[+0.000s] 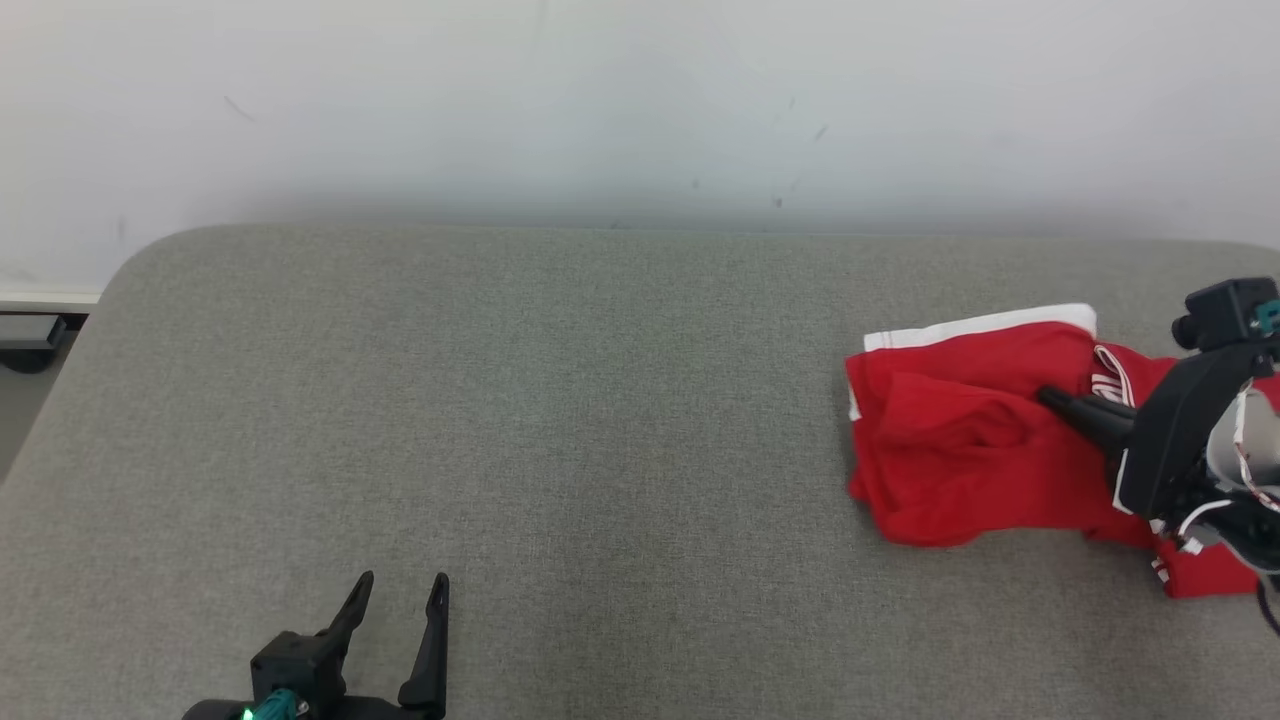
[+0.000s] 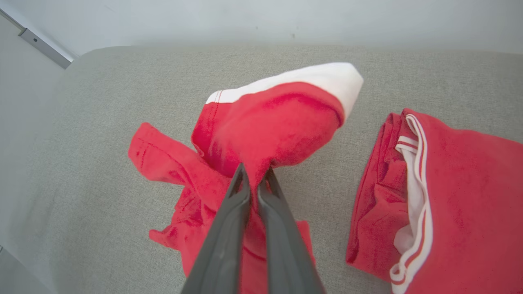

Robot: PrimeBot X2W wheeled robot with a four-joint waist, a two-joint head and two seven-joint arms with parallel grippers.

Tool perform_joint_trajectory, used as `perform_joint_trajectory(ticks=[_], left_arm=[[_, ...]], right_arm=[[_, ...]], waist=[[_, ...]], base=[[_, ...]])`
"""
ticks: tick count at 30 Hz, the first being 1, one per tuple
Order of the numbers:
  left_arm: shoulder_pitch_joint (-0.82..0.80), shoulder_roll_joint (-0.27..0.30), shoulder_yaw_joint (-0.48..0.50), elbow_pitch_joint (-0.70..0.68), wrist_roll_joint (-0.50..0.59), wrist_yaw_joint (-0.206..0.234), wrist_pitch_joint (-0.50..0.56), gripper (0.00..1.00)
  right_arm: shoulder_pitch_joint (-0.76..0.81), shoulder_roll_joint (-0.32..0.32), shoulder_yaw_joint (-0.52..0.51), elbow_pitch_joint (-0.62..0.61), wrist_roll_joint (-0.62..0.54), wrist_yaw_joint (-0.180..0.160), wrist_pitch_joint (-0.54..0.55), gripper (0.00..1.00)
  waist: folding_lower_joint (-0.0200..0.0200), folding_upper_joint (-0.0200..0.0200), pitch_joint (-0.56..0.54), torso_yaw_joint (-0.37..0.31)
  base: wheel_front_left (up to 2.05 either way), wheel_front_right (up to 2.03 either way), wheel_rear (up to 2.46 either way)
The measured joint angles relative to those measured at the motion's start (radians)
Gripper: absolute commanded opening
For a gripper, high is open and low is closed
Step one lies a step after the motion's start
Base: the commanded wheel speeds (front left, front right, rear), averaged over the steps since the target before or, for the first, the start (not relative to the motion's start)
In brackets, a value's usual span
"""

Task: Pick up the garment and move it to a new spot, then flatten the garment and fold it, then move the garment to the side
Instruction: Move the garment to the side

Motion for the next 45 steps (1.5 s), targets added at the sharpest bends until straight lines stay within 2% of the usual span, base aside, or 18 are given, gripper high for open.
perform_joint_trajectory(ticks=[13,17,37,45], left_arm=[[-0.023,0.004,-0.007,-0.008,0.000,-0.009,0.004,1.00],[-0.043,0.001,-0.021,-0.009,0.002,-0.016,0.011,1.00],[-0.061,0.011,-0.031,-0.039,0.003,-0.035,0.025,1.00],[-0.065,0.011,-0.034,-0.050,0.003,-0.036,0.029,1.00]], right_arm=[[-0.164,-0.101,0.074,0.066,-0.122,0.000,0.054,0.00],[-0.169,-0.117,0.085,0.101,-0.134,0.001,0.049,0.00],[-0.268,-0.129,0.119,0.301,-0.146,0.001,0.018,0.00],[-0.311,-0.162,0.135,0.383,-0.179,0.002,0.001,0.00]], waist=[[-0.0001,-0.0001,0.033,-0.030],[-0.0001,0.0000,0.042,-0.032],[0.0000,0.0000,0.092,-0.043],[0.0000,0.0000,0.121,-0.034]], base=[[0.00,0.00,0.00],[0.00,0.00,0.00],[0.00,0.00,0.00],[0.00,0.00,0.00]])
